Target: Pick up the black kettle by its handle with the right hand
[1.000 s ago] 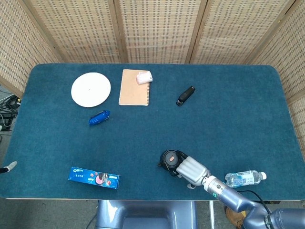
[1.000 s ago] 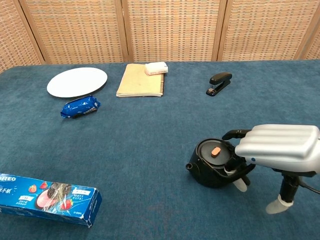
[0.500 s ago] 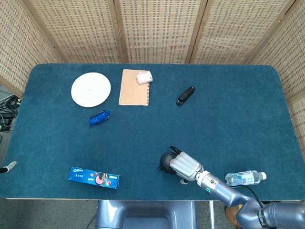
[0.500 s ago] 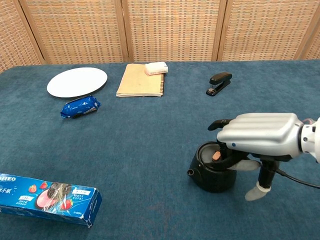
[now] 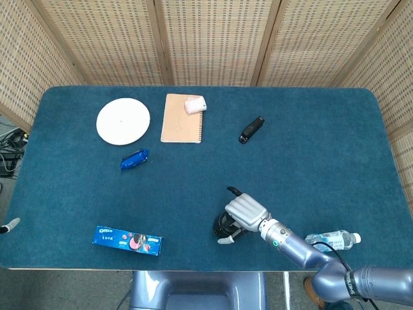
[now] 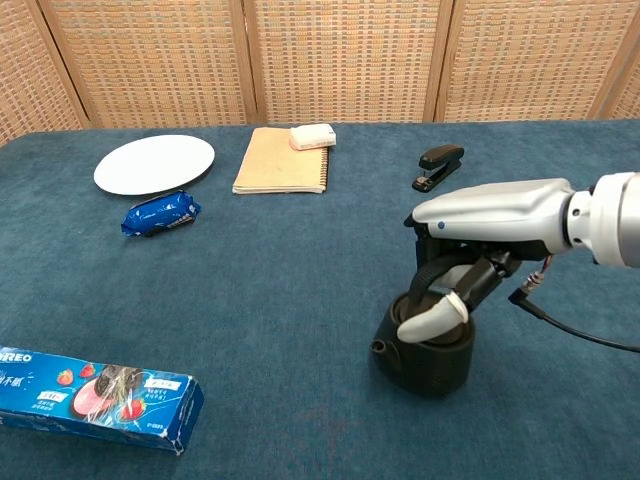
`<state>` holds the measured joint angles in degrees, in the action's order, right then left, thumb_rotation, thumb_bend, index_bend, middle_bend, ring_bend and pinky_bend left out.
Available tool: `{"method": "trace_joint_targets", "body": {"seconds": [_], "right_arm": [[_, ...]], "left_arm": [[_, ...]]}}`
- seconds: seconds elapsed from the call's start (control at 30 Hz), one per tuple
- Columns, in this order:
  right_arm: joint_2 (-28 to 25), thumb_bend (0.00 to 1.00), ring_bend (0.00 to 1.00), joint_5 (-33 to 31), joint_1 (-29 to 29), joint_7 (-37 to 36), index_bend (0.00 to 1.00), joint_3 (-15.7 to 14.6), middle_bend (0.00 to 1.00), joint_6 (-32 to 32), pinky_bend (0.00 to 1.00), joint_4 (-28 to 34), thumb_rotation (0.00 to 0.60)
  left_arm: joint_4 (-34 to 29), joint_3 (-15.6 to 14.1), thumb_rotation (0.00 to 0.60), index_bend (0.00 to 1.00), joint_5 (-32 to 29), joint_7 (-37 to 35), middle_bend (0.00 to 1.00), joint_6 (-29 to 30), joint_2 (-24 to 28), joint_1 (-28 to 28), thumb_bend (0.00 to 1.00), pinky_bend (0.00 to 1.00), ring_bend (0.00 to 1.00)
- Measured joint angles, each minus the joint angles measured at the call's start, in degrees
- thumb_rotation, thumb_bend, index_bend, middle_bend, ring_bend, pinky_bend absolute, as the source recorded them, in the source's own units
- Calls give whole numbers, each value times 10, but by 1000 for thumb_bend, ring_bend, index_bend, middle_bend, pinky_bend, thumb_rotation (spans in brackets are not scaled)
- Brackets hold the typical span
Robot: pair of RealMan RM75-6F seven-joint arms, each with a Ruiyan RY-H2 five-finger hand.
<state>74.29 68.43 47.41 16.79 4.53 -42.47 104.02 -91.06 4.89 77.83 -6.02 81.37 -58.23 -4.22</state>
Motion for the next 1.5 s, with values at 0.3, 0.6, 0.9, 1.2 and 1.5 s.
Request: {"method": "trace_joint_targets", "body": {"seconds": [0.3, 0.6, 0.9, 1.2, 1.5], "right_arm": [[-5, 0, 883, -86, 12, 40, 1000, 18, 1000, -33, 0, 34, 207], [-10, 524, 905, -156, 30, 75, 1000, 28, 1000, -61, 0, 80, 210], [-11, 876, 919, -229, 57, 109, 1000, 30, 1000, -87, 0, 118, 324], [-6, 892, 926, -229, 61, 112, 1000, 30, 1000, -118, 280, 129, 444], [6, 913, 927, -227, 61, 129, 1000, 26, 1000, -149, 893, 126, 514]], "left_arm": [[0, 0, 600, 0, 0, -3, 0, 1, 1, 1, 0, 0, 0], [0, 0, 600, 0, 1, -4, 0, 1, 1, 1, 0, 0, 0], [2, 1, 600, 0, 1, -8, 0, 2, 1, 2, 0, 0, 0], [1, 1, 600, 0, 4, -11, 0, 7, 3, 5, 0, 0, 0], [1, 1, 600, 0, 5, -12, 0, 8, 3, 6, 0, 0, 0]]}}
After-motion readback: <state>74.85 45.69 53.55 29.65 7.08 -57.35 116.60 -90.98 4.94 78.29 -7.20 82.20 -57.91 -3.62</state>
